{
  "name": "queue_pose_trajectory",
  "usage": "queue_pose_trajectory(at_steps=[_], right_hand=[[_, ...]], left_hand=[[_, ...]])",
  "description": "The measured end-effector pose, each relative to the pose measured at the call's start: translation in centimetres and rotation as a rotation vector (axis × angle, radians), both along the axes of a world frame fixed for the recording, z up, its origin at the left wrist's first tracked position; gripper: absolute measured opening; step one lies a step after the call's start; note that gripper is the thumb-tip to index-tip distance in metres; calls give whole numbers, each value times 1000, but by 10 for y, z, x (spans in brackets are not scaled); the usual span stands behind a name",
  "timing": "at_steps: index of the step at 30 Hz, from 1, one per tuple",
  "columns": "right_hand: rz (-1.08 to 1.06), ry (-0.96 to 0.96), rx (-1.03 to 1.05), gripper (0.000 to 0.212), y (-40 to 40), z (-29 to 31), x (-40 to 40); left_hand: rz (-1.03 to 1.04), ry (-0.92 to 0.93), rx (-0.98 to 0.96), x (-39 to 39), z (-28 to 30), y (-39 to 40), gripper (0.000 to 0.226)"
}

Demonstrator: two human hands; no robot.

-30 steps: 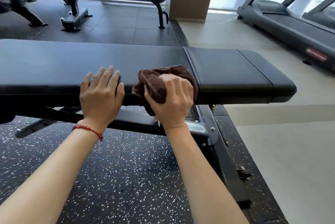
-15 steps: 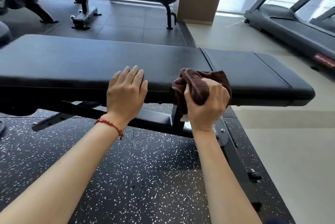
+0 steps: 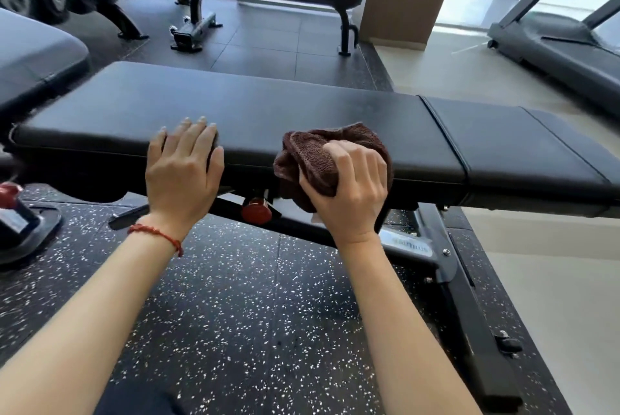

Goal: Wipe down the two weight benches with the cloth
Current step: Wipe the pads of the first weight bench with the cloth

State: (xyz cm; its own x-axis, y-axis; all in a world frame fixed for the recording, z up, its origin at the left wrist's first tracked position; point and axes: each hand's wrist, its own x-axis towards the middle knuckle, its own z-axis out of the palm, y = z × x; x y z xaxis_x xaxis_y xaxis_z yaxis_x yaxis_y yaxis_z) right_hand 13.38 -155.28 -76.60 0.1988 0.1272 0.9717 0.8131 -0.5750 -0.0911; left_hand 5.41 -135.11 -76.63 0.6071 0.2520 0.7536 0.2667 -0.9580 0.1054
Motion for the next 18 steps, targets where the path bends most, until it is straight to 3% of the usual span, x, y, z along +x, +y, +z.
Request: queue_pose_trajectory(at_steps=[8,15,18], right_hand=[[-134,71,137,30,-27,-8,1],[-153,112,205,31,20,-4,-20],[-77,110,126,31,55,-2,-32]], left_hand=[[-52,-92,52,3,-11,10,40],[-80,-112,36,3,-10,10,36],[-85,-116,55,3,-10,12,37]])
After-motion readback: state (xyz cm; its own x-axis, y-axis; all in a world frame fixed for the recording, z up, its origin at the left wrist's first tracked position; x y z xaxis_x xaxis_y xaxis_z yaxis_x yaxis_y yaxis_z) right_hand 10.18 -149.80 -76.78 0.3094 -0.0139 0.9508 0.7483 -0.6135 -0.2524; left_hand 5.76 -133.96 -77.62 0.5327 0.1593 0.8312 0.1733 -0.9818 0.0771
